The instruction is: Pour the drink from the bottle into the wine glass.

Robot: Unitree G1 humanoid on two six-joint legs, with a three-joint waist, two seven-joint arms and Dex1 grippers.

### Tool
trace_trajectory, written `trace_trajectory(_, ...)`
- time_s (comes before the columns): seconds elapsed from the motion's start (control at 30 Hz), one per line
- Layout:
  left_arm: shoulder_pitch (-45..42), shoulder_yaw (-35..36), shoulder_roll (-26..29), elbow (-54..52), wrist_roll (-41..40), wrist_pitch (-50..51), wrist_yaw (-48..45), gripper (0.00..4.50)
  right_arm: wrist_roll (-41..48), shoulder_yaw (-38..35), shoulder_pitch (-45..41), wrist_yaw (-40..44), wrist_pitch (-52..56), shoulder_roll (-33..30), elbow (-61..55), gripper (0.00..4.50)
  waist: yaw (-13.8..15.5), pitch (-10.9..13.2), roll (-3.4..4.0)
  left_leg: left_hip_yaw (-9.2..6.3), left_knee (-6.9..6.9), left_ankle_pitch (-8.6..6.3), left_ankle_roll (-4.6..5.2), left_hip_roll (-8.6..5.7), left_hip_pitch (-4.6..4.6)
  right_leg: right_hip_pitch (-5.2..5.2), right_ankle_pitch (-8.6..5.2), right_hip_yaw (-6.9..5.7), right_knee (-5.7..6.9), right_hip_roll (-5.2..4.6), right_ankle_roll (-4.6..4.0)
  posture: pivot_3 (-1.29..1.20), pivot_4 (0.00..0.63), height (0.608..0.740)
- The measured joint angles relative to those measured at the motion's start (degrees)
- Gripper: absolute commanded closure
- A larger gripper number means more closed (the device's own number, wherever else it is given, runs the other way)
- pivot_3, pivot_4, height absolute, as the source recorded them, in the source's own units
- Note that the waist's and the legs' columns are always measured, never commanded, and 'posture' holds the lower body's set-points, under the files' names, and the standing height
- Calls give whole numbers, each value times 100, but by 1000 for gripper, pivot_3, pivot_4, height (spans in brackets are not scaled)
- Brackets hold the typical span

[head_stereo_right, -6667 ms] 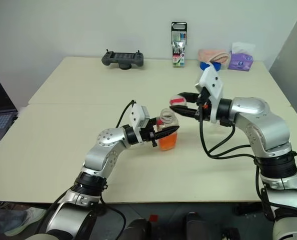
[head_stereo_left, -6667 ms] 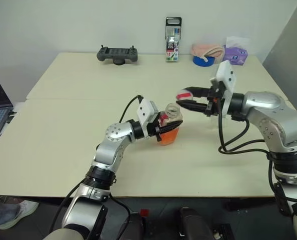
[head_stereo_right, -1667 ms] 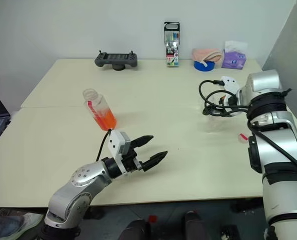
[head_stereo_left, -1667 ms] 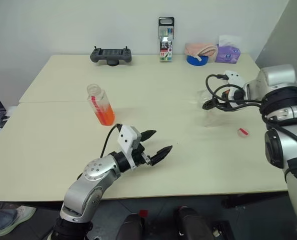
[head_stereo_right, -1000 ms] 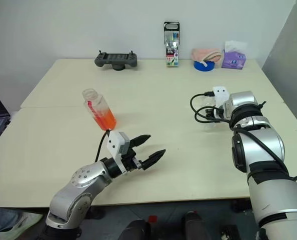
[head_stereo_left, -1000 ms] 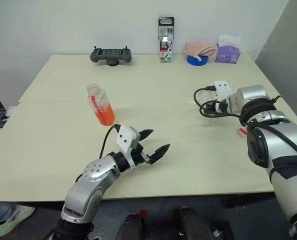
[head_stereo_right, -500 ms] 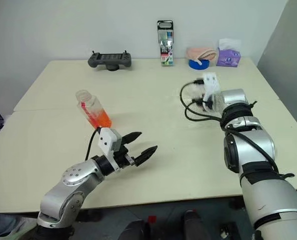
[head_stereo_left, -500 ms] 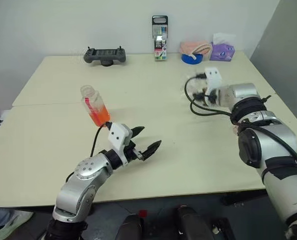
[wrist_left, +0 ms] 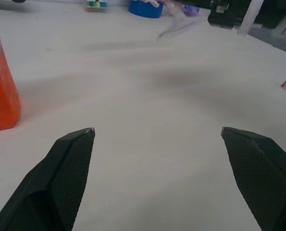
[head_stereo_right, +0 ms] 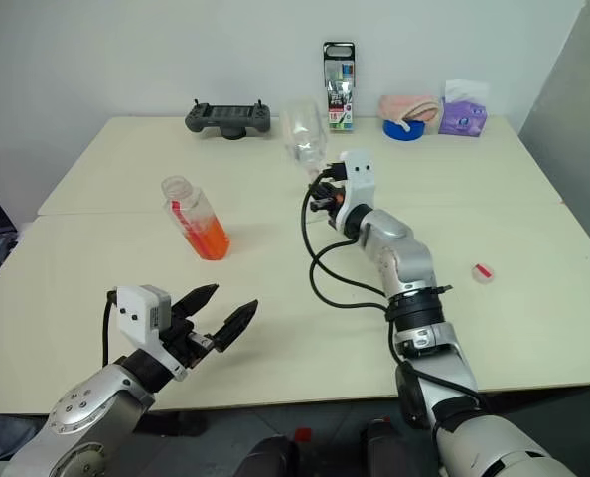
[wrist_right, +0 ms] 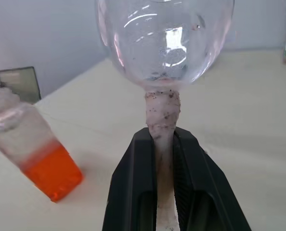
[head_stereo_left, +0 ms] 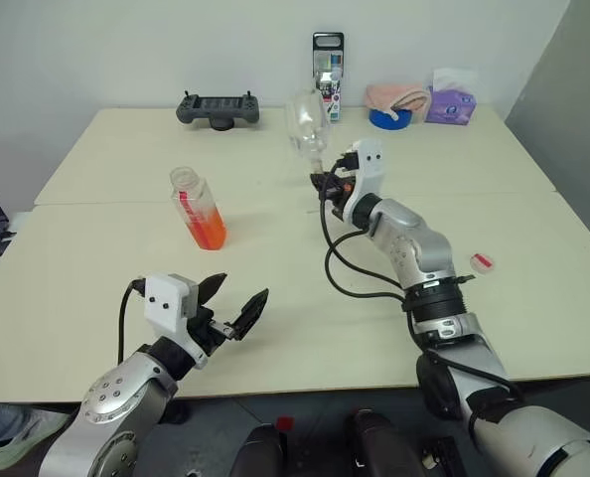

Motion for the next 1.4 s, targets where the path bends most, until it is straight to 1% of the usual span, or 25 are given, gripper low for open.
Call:
trace_trajectory(0.1, -19, -2, 48, 0, -3, 0, -3, 0, -225, 388, 164, -41, -376, 103, -205, 4336, -1, 0, -1, -3, -5, 0, 0, 6, 8, 7, -3, -4, 0, 9, -4, 0, 150, 740)
trace_trajectory(0.3, -75, -61, 23, 67, -49, -4, -32, 0, -508, 815, 380, -71, -905, 277, -161, 4336, -13, 0, -1, -2, -6, 0, -1, 7, 7, 6, 4, -1, -2, 9, -14, 0, 150, 740)
trace_trajectory(0.5, -51, -53, 56, 326, -156, -4, -138, 0, -714, 945, 393, -126, -1353, 345, 145, 4336, -11, -1, -1, -3, -6, 0, -1, 7, 7, 6, 3, -3, -2, 9, -14, 0, 150, 740)
trace_trajectory(0.63, -99, -53, 95, 457, -165, -4, -187, 0, -921, 1072, 423, -284, -1841, 513, 807, 4336, -28, -1, -1, -2, -7, 0, -1, 8, 8, 6, 3, -2, -2, 9, -15, 0, 150, 740)
trace_trajectory(0.73, -107, -59, 110, 486, -164, -5, -261, 0, -1067, 1272, 423, -332, -2156, 522, 1493, 4336, -25, -1, -2, -3, -7, 0, -1, 7, 8, 6, 3, -2, -3, 9, -15, 0, 150, 740)
trace_trajectory(0.83, -107, -60, 130, 519, -164, -5, -271, 0, -1135, 1275, 423, -387, -2298, 524, 2058, 4336, -21, -1, -2, -3, -6, 0, -1, 7, 6, 6, 4, -1, -3, 8, -16, 0, 150, 740)
trace_trajectory(0.97, -144, -60, 186, 556, -164, -5, -333, 0, -1141, 1253, 417, -465, -2723, 525, 2401, 4336, -23, -3, -5, -3, -7, 0, -1, 7, 14, 11, 3, -2, -1, 9, -15, 0, 150, 740)
trace_trajectory(1.1, -186, -59, 232, 586, -165, -5, -392, 0, -1168, 1254, 447, -461, -2926, 513, 2525, 4336, -21, -4, -7, -4, -9, -1, -1, 7, 33, 32, -3, -2, -4, 9, -11, 0, 150, 740)
trace_trajectory(1.2, -189, -58, 245, 651, -165, -5, -407, 0, -1200, 1253, 644, -445, -3128, 450, 2444, 4336, -13, -10, -8, -4, -11, -2, -2, 6, 40, 38, -5, -1, -4, 8, -12, 0, 150, 740)
trace_trajectory(1.4, -195, -56, 274, 713, -165, -5, -503, 0, -1184, 1259, 1212, -155, -3066, 136, 1747, 4337, 57, -19, -11, -4, -10, -2, -3, 1, 49, 47, -19, -1, -6, 2, 7, 0, 150, 740)
